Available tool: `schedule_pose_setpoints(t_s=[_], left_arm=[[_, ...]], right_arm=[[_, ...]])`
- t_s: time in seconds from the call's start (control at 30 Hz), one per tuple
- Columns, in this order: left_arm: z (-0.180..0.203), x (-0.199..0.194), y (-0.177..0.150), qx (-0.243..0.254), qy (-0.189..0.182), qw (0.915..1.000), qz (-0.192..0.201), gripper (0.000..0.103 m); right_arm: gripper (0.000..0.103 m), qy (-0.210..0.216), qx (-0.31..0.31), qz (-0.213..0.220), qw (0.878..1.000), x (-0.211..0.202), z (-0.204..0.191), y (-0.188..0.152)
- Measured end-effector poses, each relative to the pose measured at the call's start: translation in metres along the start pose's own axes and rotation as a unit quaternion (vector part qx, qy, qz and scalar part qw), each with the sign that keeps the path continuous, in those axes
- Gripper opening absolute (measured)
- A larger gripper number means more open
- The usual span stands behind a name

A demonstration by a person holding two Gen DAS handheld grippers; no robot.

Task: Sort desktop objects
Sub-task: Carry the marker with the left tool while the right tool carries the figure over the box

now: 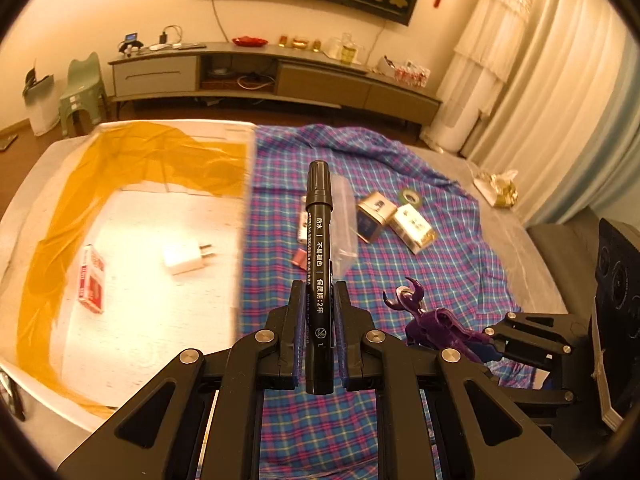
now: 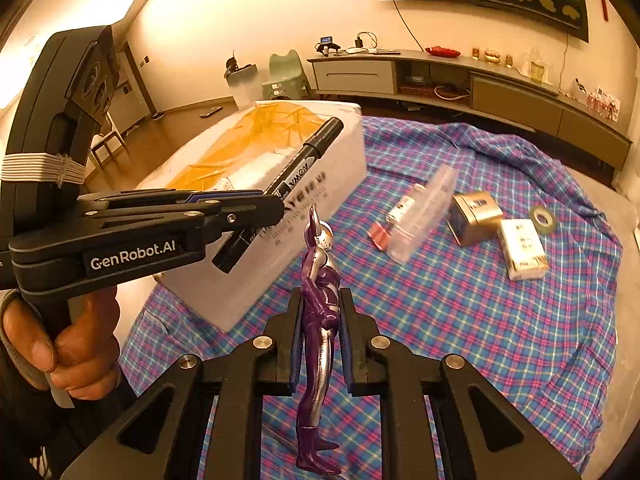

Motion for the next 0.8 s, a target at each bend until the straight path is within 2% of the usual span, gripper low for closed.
schedule_pose_setpoints(t_s=[0.2,0.5,0.8], left_arm=[[-0.035,-0.013,0.008,-0.036,-0.003,0.9993,0.011,0.014],[-0.08,-0.023,0.018,-0.086,-0.002,0.996,0.022,0.014],[-0.125,-0.018,0.015,-0.143,0.009,0.9897,0.011,0.014]], right_arm=[[0.017,0.013,-0.004,0.008,1.0,0.007,-0.023,0.022],[0.017,0.009,-0.04,0.003,0.999,0.025,-0.057,0.054],[0.017,0.0,-0.076,-0.011,0.997,0.05,-0.076,0.081]])
Point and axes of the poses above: each gripper's, at about its wrist camera, not at the fingertips, and x roughly the way its jaws point, z to its right, y to its top, the point moved 8 cm from there along x, roughly the way its jaws point, and after that the axes turned 9 degrees about y, right-handed, at the moved point
